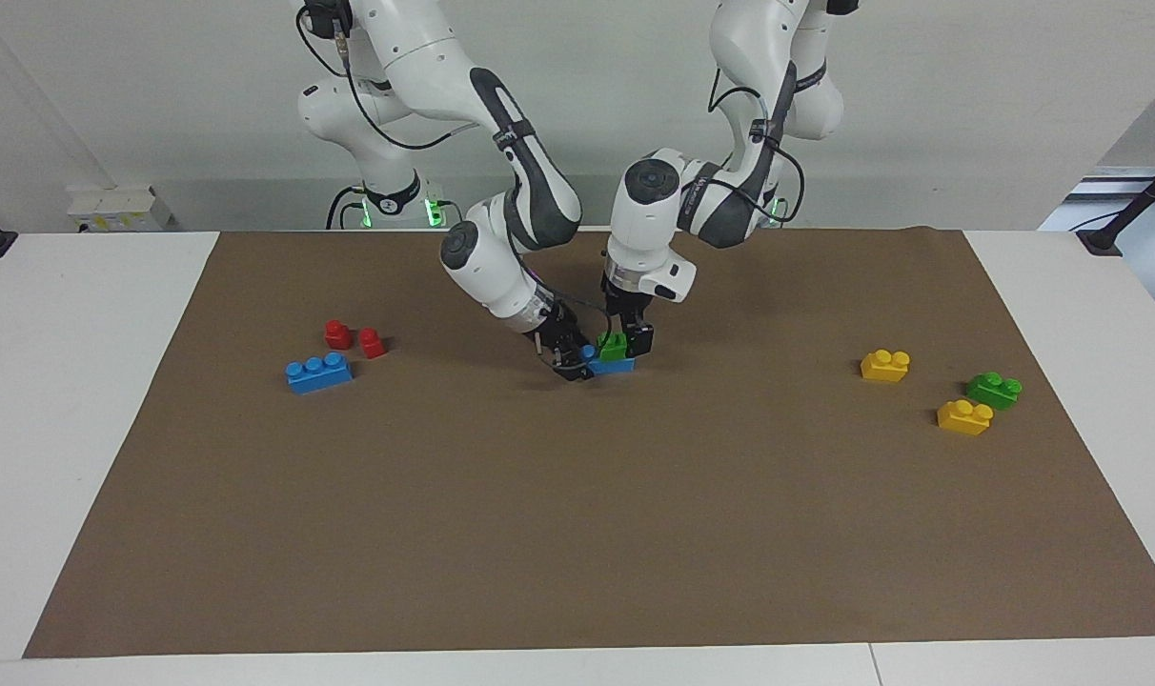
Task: Remove green block with left arm and hold with right
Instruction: 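Close the left gripper on the green brick while the right gripper grips the blue brick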
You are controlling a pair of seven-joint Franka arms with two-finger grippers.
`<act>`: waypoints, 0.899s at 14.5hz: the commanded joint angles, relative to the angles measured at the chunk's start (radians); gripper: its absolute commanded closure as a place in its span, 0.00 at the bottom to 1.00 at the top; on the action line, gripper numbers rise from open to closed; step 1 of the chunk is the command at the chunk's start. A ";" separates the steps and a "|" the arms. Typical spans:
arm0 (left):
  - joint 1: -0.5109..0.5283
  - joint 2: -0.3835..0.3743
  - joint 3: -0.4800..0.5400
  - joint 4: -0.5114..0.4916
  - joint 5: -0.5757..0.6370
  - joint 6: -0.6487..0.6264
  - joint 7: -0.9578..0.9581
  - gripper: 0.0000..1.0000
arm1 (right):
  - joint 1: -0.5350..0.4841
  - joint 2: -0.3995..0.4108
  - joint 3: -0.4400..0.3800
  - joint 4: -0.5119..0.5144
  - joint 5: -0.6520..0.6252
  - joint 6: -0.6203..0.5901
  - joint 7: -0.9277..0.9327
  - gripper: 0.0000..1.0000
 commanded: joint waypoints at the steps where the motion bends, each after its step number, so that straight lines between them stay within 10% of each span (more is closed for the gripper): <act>1: -0.010 0.004 0.008 0.016 0.015 -0.034 -0.011 0.00 | -0.009 0.013 0.003 0.009 0.069 0.018 -0.022 0.62; 4: -0.012 0.004 0.008 0.016 0.015 -0.035 -0.011 0.00 | -0.011 0.011 0.003 0.014 0.069 0.009 -0.033 1.00; 8: -0.018 0.004 0.008 0.016 0.015 -0.034 -0.010 0.02 | -0.022 0.011 0.003 0.014 0.072 0.008 -0.033 1.00; 10: -0.021 0.004 0.008 0.016 0.021 -0.028 -0.011 0.42 | -0.023 0.011 0.003 0.014 0.072 0.008 -0.031 1.00; 11: -0.021 0.004 0.007 0.016 0.031 -0.025 -0.008 0.86 | -0.025 0.011 0.003 0.014 0.072 0.008 -0.031 1.00; 13: -0.022 0.004 0.005 0.016 0.039 -0.018 -0.005 1.00 | -0.025 0.011 0.003 0.014 0.072 0.008 -0.031 1.00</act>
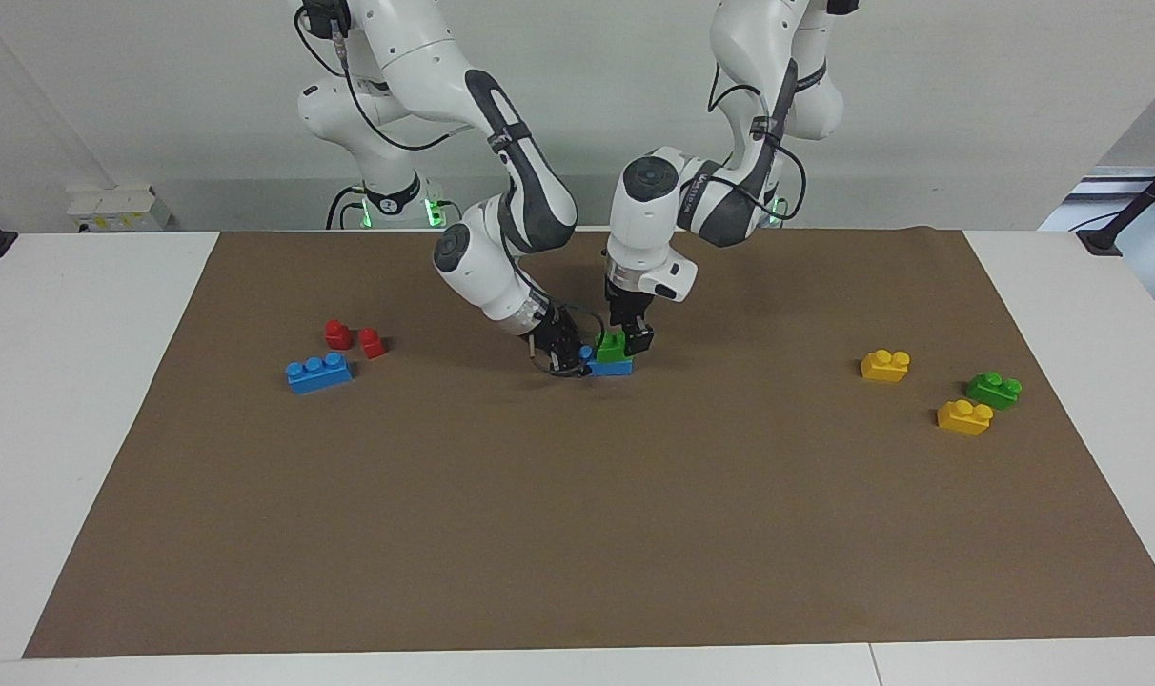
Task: Remove green block with left arm and hold with right
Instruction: 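Close the left gripper on the green brick while the right gripper grips the blue brick, then pull the green brick away with the left gripper while the right gripper holds blue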
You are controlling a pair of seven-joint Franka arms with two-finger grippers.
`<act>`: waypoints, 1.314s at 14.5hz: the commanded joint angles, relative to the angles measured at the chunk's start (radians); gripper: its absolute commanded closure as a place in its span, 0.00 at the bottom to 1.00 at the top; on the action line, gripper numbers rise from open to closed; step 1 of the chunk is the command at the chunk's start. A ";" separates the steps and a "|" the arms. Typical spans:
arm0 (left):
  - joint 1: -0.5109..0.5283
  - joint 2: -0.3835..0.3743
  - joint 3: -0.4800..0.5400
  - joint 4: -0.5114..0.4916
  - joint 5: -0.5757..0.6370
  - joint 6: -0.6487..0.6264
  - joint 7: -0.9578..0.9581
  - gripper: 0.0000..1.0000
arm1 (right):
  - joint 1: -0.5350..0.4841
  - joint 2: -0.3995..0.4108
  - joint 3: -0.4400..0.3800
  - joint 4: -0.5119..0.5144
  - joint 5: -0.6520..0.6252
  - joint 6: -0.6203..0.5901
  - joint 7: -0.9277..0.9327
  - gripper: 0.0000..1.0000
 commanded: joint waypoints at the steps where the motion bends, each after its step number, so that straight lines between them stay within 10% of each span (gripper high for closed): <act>1: -0.020 0.004 -0.004 -0.003 -0.001 -0.011 -0.009 1.00 | -0.017 0.011 0.008 0.014 0.035 0.011 -0.024 1.00; 19: 0.076 -0.171 0.006 0.031 -0.002 -0.129 0.038 1.00 | -0.028 -0.001 0.003 0.021 0.032 -0.013 -0.017 1.00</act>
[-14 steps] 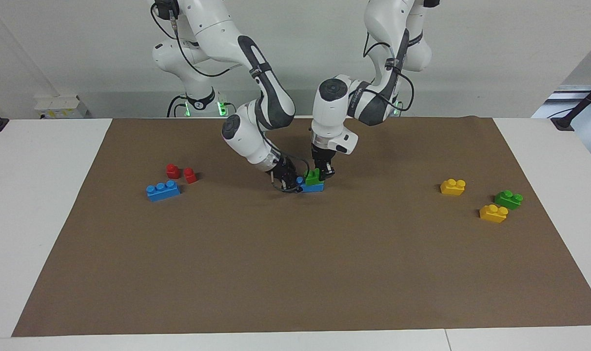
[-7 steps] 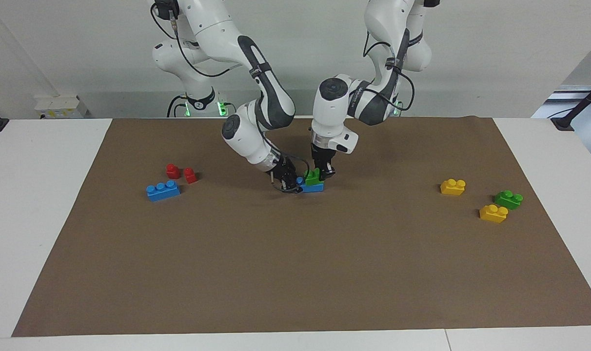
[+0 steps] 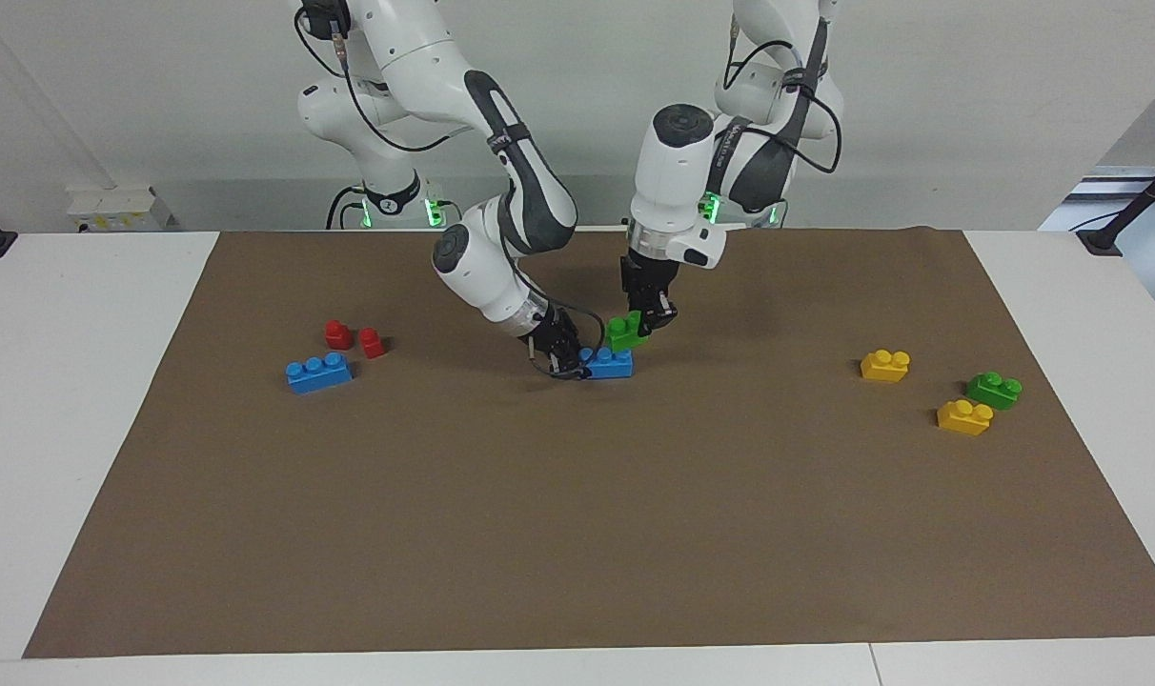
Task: Remove green block with left arm and hold with right
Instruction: 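Pull the green brick away with the left gripper while the right gripper holds blue, then carry the green brick toward the yellow bricks while the right gripper carries blue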
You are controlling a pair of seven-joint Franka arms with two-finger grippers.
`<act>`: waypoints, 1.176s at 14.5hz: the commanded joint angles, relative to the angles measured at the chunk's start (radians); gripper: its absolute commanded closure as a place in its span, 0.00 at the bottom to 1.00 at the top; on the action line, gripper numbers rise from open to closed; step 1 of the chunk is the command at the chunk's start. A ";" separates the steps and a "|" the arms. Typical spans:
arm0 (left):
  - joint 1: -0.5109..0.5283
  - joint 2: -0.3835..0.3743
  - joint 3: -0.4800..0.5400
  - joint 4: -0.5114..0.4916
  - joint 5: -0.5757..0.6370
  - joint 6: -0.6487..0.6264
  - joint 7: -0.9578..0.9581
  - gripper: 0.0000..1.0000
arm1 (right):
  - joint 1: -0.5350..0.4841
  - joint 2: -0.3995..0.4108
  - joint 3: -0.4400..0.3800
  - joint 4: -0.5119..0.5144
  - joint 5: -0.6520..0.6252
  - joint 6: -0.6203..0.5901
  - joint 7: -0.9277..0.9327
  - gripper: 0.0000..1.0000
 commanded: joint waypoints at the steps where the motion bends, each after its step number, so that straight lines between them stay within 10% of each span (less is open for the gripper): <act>1: 0.048 -0.039 -0.003 -0.004 -0.002 -0.045 0.078 1.00 | -0.048 -0.019 0.001 0.030 0.019 -0.073 -0.007 1.00; 10: 0.391 -0.059 -0.003 -0.008 -0.004 -0.117 0.718 1.00 | -0.455 -0.043 -0.010 0.314 -0.344 -0.623 -0.027 1.00; 17: 0.600 -0.021 -0.003 -0.010 -0.032 -0.039 1.128 1.00 | -0.670 0.033 -0.010 0.311 -0.381 -0.632 -0.294 1.00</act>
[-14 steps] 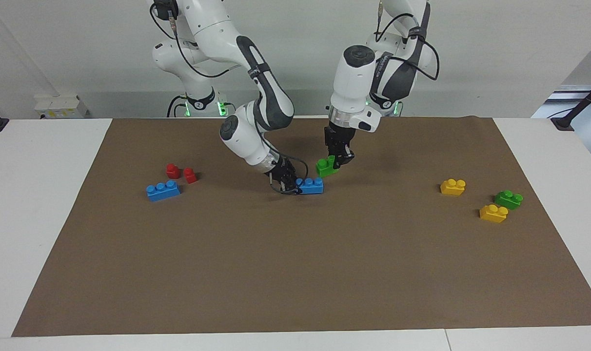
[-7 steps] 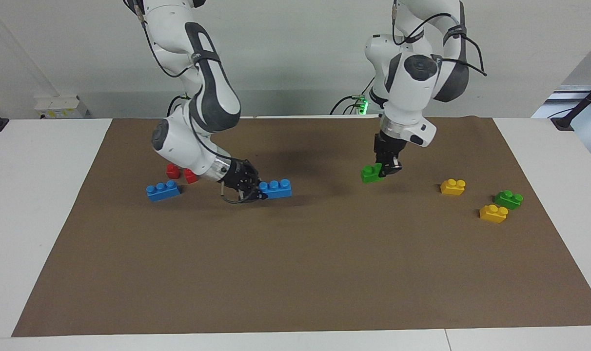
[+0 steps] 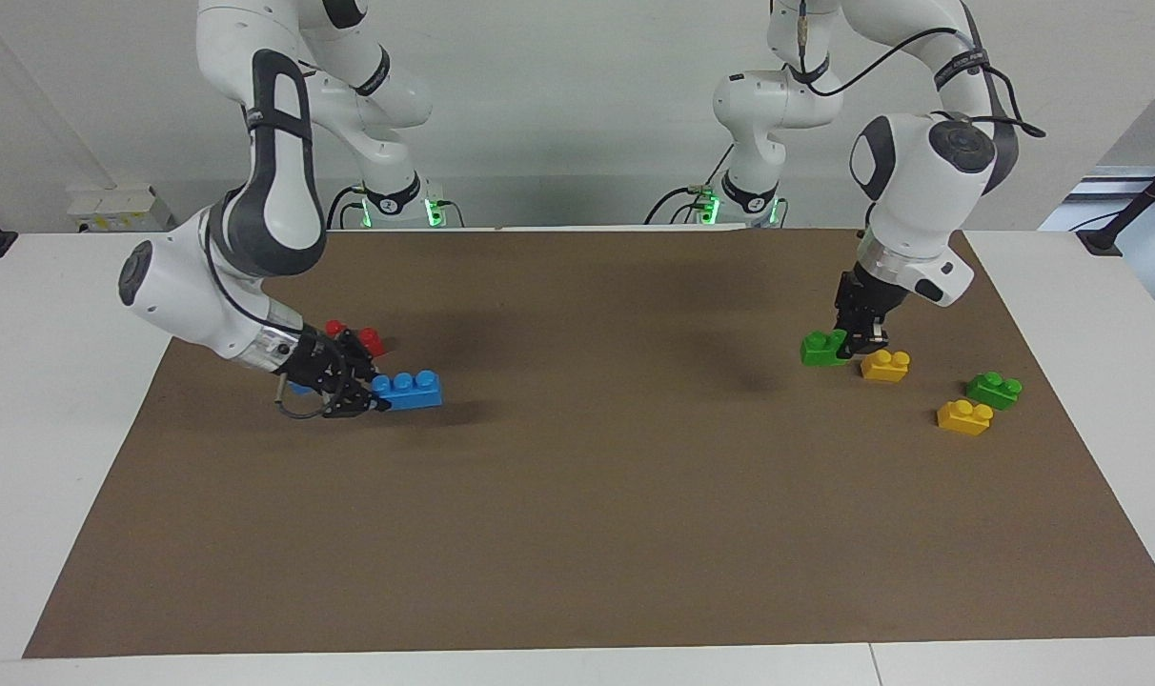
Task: Remove green block with left arm and hold with right
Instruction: 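Carry the green brick toward the yellow bricks while the right gripper carries blue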
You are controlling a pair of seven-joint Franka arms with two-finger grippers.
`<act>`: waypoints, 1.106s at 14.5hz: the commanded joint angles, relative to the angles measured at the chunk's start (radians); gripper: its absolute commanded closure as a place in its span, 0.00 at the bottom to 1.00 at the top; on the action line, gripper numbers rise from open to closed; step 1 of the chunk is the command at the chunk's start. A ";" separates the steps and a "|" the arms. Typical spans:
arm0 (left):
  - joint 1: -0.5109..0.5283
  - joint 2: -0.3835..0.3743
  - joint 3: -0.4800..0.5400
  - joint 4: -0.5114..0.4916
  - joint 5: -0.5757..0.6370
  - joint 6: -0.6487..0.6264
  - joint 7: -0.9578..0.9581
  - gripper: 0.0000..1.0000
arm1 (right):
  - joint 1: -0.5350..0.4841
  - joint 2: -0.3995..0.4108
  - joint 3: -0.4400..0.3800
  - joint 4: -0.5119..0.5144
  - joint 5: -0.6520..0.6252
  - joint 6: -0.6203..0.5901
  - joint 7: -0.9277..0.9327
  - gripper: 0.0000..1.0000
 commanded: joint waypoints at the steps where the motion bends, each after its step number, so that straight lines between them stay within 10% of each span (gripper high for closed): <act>1: 0.061 0.031 -0.014 -0.007 -0.022 0.063 0.127 1.00 | -0.017 0.058 0.017 0.018 -0.015 0.006 -0.049 1.00; 16: 0.175 0.342 -0.014 0.174 -0.014 0.188 0.466 1.00 | -0.073 0.128 0.017 -0.019 -0.003 0.074 -0.144 1.00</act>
